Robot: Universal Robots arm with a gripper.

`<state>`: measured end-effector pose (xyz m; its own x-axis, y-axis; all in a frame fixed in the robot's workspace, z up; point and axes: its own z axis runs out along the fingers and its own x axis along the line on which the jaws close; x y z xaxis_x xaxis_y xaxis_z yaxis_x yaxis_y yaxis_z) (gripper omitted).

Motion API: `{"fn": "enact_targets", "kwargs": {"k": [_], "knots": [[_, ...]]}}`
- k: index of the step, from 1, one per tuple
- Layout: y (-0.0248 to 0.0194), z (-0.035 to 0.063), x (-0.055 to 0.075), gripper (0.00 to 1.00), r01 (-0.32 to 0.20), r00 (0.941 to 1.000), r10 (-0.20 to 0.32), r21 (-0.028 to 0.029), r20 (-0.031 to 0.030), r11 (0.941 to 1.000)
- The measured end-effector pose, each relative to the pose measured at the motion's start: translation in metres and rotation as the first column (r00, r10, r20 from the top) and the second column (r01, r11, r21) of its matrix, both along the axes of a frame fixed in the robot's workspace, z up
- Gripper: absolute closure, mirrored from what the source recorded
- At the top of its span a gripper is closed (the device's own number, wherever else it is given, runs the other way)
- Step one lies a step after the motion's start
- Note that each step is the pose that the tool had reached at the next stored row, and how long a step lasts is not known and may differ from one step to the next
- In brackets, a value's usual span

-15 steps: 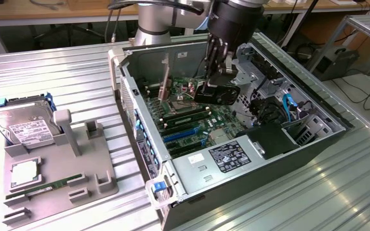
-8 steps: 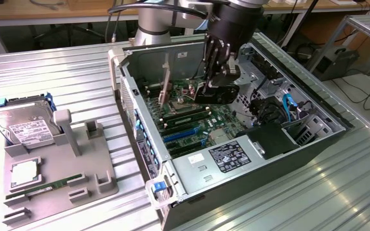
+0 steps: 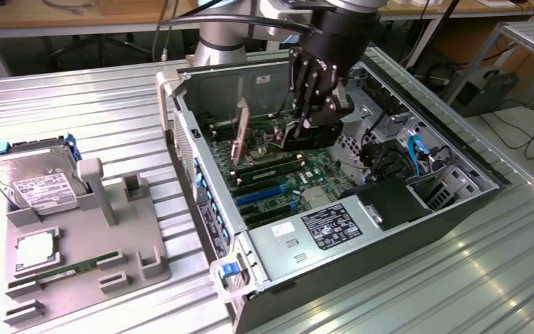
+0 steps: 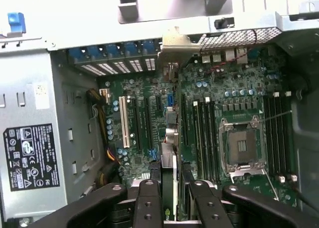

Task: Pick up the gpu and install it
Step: 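Insert the gpu into the slot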

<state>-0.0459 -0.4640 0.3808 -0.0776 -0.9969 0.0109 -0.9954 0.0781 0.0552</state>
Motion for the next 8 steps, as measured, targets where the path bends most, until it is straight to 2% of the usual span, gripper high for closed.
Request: {"fn": "enact_targets", "kwargs": {"k": [4,8], "knots": [[0.0,-0.0012,0.0,0.74,-0.058,0.9983,0.058,0.0027,0.0017,0.9983],[0.0002,-0.0037,-0.0002,0.74,-0.069,0.9976,0.069,0.0056,0.0048,0.9976]]}}
